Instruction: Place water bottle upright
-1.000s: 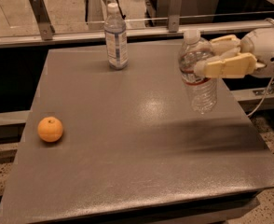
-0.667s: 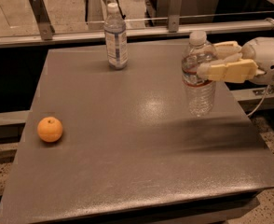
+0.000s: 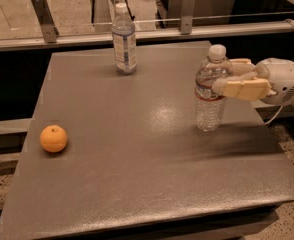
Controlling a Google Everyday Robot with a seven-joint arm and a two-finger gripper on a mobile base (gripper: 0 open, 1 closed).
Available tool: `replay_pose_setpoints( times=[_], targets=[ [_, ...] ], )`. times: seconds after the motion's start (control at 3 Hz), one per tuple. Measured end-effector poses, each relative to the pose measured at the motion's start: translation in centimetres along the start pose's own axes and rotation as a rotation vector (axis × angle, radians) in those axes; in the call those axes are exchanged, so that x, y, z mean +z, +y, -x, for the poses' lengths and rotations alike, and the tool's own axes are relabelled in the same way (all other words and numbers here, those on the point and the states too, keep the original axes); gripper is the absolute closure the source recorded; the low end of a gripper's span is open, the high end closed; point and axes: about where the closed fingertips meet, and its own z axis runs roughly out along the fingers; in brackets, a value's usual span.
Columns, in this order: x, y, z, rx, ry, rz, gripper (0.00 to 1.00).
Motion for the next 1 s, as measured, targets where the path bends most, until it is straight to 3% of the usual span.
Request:
replay_pose_setpoints(
  times=[0.67,1.0],
  targets=[
    [-0.9,-0.3,-1.9,-0.001,-0.029,0.023,1.00],
    [-1.1,-0.4,-2.6,0.001,-0.025,0.037,0.82]
  ],
)
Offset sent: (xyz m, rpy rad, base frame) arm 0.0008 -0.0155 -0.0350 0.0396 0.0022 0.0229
